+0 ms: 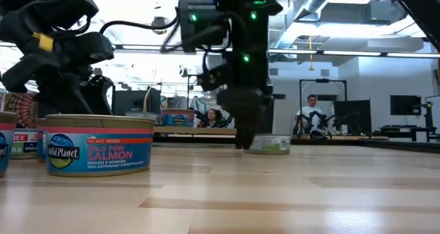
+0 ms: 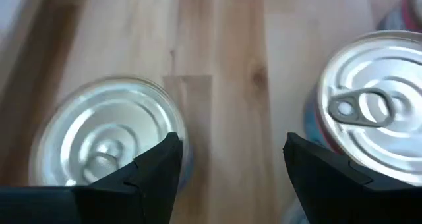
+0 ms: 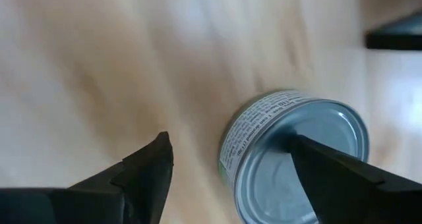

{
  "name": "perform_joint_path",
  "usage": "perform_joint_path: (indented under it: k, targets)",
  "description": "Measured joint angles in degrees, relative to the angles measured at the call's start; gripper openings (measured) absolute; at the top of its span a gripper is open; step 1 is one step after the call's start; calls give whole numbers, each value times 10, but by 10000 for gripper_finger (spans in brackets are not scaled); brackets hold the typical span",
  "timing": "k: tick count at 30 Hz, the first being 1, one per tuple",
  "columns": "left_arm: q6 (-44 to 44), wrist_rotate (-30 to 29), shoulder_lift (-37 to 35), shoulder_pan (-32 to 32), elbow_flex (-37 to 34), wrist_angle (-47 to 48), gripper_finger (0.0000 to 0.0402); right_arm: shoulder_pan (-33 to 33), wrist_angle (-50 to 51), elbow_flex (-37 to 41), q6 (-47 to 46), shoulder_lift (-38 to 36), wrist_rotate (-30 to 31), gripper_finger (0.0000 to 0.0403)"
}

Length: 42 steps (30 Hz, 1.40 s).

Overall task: Stack canned seafood by type on shelf
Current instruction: Stack the green tuna can on top of the green tuna can on the shelf

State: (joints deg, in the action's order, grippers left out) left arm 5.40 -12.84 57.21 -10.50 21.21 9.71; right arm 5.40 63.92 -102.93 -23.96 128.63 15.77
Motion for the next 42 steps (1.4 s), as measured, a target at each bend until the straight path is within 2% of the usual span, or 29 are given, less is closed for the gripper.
perform_joint_path:
  k: [4,9,16,22,26,32,37,42]
  targets:
    - [13,36,0,0,0,-14,254,15,-43,-26,0,2,-22,325]
    - [14,52,0,0,0,-37,254,23,-109,-49,18,2,-35,325]
    - [18,77,0,-2,0,-30,254,23,-59,-129,14,1,0,325]
    - [13,78,0,-18,0,-31,254,19,23,-146,-13,1,2,325]
    - [13,66,0,-50,0,-37,254,10,39,-117,-20,1,6,325]
    - [13,4,-22,-124,0,-51,254,4,36,-63,-35,-22,6,325]
    - [9,-49,-78,-171,0,-38,254,6,-3,18,-52,-86,6,325]
    - [-2,-41,-124,-190,0,-34,254,-2,-103,130,-71,-150,0,325]
